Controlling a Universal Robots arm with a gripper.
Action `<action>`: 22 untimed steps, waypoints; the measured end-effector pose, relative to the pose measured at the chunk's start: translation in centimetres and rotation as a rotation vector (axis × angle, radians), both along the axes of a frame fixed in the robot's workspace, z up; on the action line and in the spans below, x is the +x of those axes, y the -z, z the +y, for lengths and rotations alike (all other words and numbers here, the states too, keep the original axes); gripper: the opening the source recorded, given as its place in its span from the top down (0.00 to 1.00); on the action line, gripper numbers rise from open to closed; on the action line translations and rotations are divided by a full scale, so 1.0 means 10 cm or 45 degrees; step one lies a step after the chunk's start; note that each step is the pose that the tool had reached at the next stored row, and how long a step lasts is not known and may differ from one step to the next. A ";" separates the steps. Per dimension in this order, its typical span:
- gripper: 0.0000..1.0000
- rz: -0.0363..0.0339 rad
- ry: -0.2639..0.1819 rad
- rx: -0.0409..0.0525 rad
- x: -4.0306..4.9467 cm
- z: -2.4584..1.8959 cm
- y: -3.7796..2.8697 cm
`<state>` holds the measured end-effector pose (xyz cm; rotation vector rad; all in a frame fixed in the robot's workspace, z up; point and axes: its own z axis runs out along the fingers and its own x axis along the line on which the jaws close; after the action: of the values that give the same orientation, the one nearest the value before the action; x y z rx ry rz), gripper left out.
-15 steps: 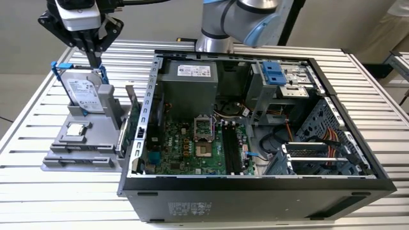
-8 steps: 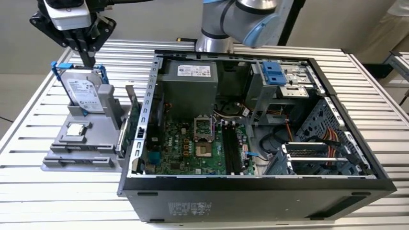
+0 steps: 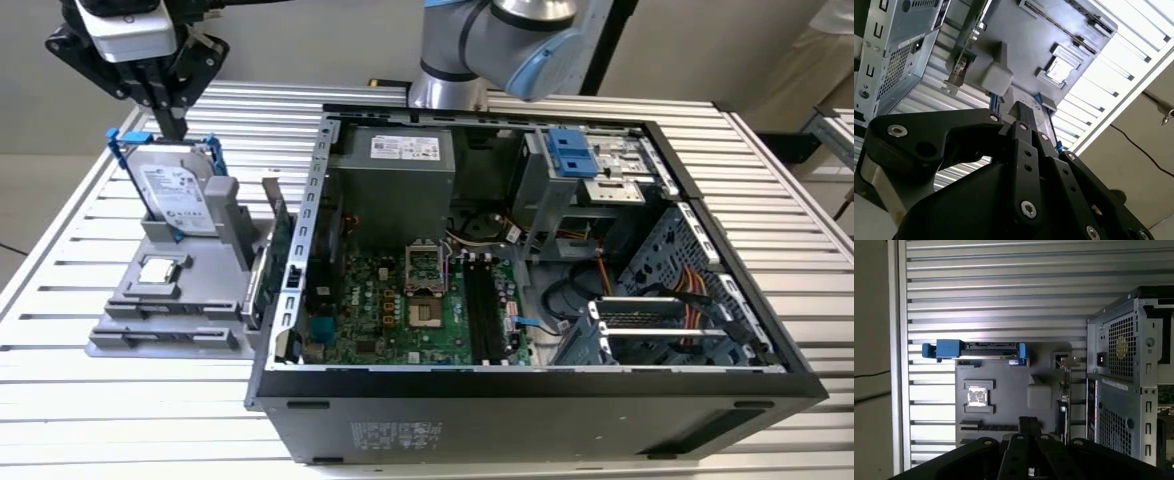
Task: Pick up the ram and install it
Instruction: 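Reach for the ram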
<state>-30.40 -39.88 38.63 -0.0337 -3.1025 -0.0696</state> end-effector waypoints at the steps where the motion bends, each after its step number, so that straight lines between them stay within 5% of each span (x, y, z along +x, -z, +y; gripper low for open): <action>1: 1.00 -0.0007 -0.007 0.000 -0.014 0.000 0.001; 22: 1.00 -0.0018 -0.012 0.000 -0.217 0.000 0.011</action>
<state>-32.57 -39.88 38.52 -0.0190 -3.1038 -0.0693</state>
